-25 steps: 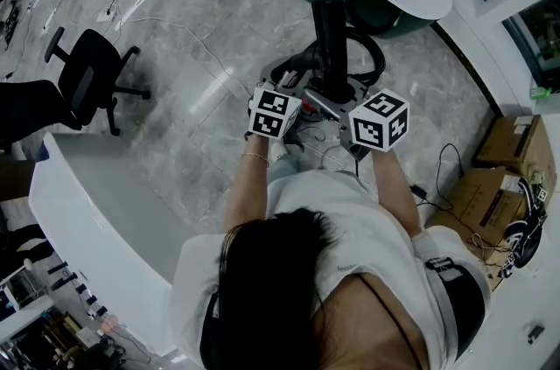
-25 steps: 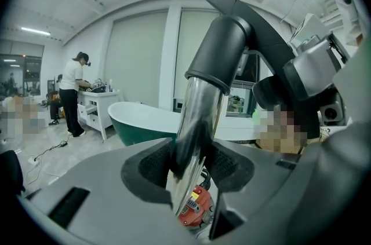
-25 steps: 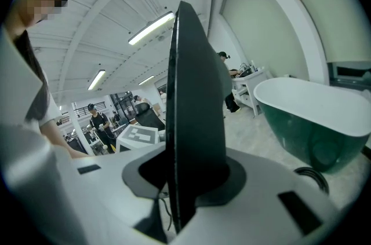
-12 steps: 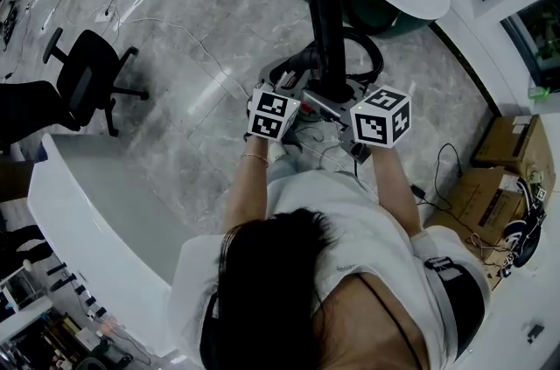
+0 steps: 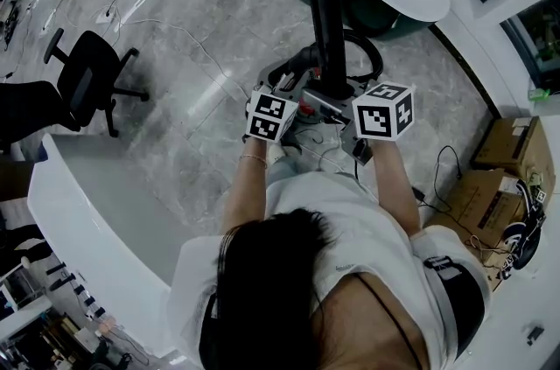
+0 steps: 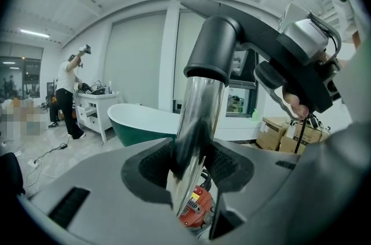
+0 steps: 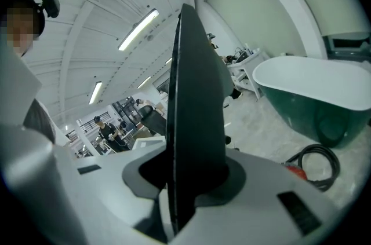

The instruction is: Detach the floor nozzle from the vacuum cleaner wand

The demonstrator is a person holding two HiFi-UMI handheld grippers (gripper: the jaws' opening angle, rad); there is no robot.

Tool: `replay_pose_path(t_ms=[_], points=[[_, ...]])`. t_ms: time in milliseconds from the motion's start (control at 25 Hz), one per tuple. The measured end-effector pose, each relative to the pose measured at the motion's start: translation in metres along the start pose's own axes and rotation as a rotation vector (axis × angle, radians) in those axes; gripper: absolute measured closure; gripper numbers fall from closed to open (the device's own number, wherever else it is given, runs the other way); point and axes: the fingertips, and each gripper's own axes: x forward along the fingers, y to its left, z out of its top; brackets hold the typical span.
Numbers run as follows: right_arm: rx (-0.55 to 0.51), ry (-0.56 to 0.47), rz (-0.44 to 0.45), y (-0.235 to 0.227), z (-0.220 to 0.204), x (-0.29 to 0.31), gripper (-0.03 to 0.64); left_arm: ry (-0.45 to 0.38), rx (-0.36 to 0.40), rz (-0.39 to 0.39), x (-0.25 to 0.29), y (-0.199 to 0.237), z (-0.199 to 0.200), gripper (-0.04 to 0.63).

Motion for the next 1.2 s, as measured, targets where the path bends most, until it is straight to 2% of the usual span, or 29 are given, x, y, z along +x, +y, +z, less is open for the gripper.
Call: replay_pose_path(t_ms=[920,1080,1200], points=[[-0.086,-0.117,0.015,0.02,0.041,-0.025,0.507,0.004,-0.011,0.019,-0.002,0.001,0.002,0.431],[-0.093,-0.128,0.014,0.02,0.044,-0.029,0.507,0.002,-0.042,0.032,-0.004,0.002,0.002,0.431],[-0.093,-0.137,0.013,0.019,0.045,-0.034,0.506,0.013,-0.032,0.036,-0.005,-0.001,0.002,0.408]])
